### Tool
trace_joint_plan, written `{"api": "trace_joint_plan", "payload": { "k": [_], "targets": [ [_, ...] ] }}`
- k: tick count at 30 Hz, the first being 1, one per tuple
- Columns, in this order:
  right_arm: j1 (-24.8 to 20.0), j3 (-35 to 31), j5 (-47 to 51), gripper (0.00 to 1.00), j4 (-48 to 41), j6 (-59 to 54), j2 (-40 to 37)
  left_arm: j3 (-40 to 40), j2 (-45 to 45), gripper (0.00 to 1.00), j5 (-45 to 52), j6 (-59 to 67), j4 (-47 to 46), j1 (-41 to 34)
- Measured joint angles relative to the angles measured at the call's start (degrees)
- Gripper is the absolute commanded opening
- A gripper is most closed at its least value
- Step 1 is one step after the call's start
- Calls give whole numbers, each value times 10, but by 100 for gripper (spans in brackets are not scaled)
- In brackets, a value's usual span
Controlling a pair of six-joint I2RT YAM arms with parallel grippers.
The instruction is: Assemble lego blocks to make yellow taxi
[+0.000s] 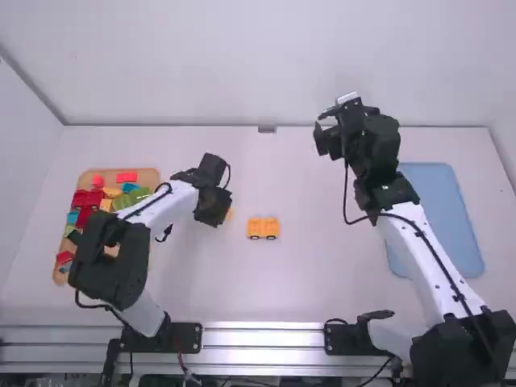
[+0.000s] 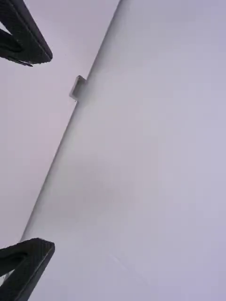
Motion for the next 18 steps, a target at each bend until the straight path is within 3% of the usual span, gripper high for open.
{"api": "trace_joint_plan", "payload": {
  "k": [8, 18],
  "targets": [
    [0, 0, -2, 98, 0, 0, 0, 0, 34, 3, -4, -164, -49, -8],
    [5, 0, 0, 99, -1, 0, 0, 0, 71, 6, -11, -214, -30, -8]
  ]
}}
